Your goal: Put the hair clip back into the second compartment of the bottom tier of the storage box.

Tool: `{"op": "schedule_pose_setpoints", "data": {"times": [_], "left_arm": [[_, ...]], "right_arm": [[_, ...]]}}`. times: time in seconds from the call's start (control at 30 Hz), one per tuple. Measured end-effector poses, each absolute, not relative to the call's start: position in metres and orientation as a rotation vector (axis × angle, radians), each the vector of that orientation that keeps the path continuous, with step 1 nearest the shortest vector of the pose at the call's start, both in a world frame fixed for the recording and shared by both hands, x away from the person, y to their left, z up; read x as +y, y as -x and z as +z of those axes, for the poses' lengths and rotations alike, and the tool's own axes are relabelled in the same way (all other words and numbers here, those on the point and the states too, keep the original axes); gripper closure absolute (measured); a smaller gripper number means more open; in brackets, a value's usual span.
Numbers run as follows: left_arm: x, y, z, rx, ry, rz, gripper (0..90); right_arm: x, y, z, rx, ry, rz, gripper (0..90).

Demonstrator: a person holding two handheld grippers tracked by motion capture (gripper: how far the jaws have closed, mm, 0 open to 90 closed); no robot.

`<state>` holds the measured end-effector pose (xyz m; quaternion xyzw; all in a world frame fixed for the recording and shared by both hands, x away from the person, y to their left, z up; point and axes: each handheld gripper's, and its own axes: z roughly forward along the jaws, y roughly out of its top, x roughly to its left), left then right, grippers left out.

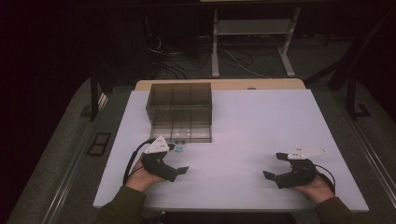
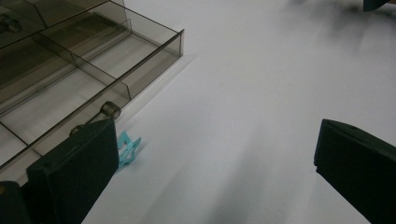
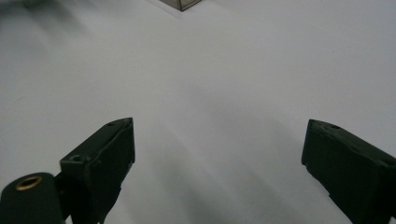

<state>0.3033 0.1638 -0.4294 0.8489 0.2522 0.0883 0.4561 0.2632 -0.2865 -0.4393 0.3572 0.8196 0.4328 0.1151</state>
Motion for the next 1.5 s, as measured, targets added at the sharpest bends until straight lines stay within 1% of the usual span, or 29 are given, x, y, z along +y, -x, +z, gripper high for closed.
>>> {"op": "schedule_pose_setpoints", "data": {"times": [0.37,1.5], "left_arm": [[0.161,-0.305,-0.427,0.620,-2.081,0.220,0.0],[0.167,-0.318,-0.420,0.639,-2.052,0.232,0.6]], "right_arm": [[-0.287,-0.265,-0.441,2.414,-1.047,1.276,8.9],[-0.288,-0.264,-0.441,2.408,-1.036,1.295,8.9]]}}
